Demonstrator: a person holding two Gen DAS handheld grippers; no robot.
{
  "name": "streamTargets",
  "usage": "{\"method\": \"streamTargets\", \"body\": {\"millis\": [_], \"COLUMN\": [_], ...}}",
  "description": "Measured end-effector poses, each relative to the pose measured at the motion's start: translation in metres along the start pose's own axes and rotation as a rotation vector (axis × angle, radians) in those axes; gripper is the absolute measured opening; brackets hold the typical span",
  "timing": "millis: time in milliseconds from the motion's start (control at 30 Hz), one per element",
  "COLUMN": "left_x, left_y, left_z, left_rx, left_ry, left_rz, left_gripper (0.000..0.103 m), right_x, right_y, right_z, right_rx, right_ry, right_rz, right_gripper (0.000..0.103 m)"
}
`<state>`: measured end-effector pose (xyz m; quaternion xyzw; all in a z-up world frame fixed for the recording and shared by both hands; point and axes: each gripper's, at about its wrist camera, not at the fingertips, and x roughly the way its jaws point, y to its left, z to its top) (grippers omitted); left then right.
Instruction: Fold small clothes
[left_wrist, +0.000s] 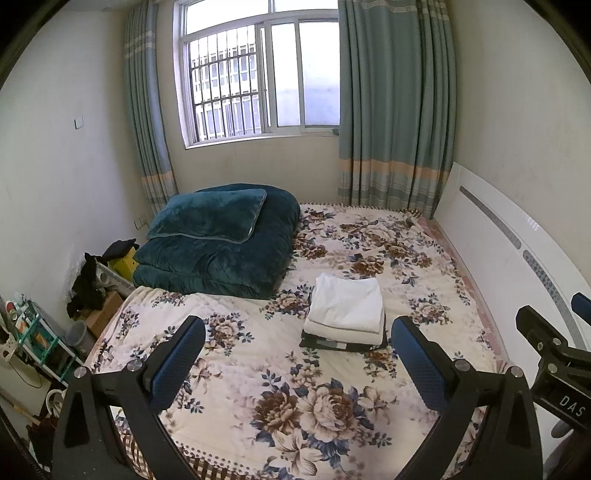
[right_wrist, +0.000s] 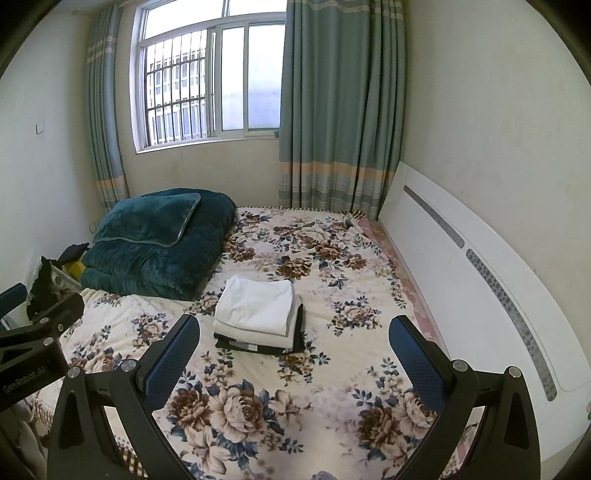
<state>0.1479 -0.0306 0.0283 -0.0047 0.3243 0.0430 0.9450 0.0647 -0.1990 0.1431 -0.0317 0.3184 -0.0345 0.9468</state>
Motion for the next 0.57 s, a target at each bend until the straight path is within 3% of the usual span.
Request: {"method": "streamTargets", "body": {"millis": [567], "left_x": [-0.0033], "left_y": [0.0011], "left_z": [0.0082], "left_rx": [-0.002], "left_ry": [-0.016], "left_rz": [0.012], "left_gripper": [0.103], "right_x": [-0.0007], "right_y": [0.0017], "right_z": [-0.0013], "right_rx": [0.001], "right_ry": [-0.002], "right_rz": [0.0], "right_gripper": [0.103]}}
